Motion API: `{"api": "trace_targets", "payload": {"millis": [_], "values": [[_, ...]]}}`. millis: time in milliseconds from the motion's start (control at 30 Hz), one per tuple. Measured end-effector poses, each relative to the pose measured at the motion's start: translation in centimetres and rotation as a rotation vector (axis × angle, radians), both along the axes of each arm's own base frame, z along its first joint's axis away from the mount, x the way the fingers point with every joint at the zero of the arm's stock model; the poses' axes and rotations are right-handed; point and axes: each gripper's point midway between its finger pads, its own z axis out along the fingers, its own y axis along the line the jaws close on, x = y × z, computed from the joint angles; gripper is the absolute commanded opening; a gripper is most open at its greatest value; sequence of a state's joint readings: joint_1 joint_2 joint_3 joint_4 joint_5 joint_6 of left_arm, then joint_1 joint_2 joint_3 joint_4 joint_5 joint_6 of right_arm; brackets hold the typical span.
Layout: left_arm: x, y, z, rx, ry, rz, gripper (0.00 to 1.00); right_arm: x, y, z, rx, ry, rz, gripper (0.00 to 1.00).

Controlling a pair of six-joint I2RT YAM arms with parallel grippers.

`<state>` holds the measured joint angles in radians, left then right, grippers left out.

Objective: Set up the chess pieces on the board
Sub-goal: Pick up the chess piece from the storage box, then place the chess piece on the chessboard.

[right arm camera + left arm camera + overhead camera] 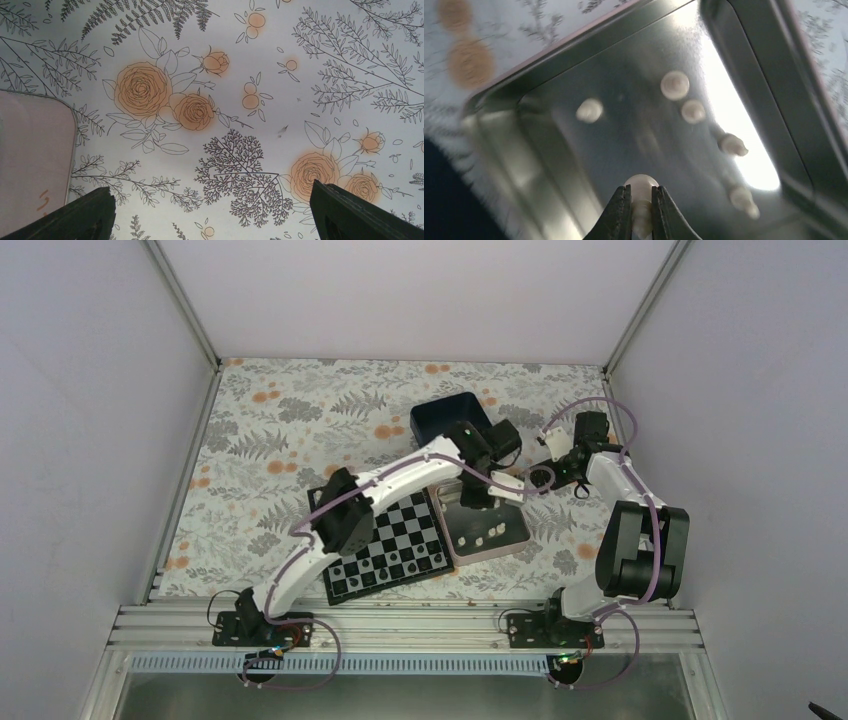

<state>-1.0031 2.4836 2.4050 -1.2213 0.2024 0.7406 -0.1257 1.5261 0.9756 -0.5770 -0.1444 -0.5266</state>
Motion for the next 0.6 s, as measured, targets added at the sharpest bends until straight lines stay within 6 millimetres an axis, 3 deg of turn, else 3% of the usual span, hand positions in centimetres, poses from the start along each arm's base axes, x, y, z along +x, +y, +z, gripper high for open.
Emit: {"api": "trace_targets", "payload": {"millis": [167,300,467,600], "values": [[1.8,4.1,6.2,-0.042,-0.075,0.072,0.04,0.0,0.0,0.0,0.000,0.000,0.000,1.00],[5.0,10.4,9.3,-0.054,-0.138,0.200,0.04,0.0,0.0,0.0,-0.001,0.001,0.000,1.00],[8.2,18.6,9.1,-0.033,-0.157,0.374,0.04,0.0,0.0,0.0,0.000,0.002,-0.001,1.00],[9.4,21.7,6.8,-0.009,-0.135,0.442,0.04,0.0,0.0,-0.1,0.000,0.002,-0.001,1.00]]}}
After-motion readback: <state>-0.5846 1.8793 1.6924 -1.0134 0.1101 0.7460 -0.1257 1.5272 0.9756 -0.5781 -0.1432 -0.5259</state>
